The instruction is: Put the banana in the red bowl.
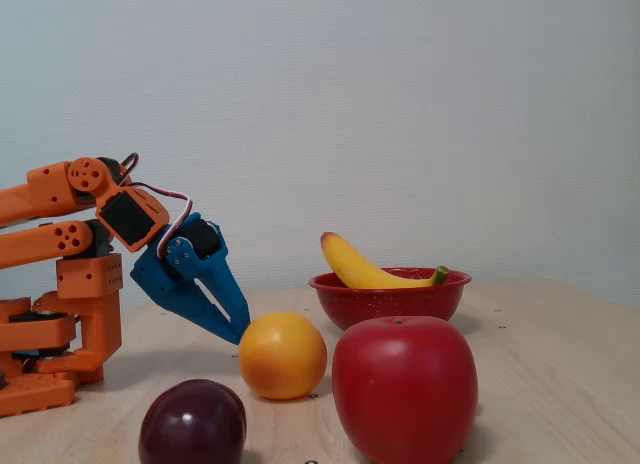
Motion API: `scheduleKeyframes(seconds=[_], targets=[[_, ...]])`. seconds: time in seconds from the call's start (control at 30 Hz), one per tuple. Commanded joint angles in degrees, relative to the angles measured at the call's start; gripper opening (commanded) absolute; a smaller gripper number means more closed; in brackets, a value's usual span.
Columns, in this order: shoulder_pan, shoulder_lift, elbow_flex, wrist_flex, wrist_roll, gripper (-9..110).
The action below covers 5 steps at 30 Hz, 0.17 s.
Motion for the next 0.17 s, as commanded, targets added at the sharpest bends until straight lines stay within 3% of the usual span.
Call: scheduleKeyframes(seconds=[0.0,0.13], targets=[[0.44,-0.18,-2.11,-1.93,-0.88,0],[0.44,-0.18,-2.11,-1.93,-0.88,0]])
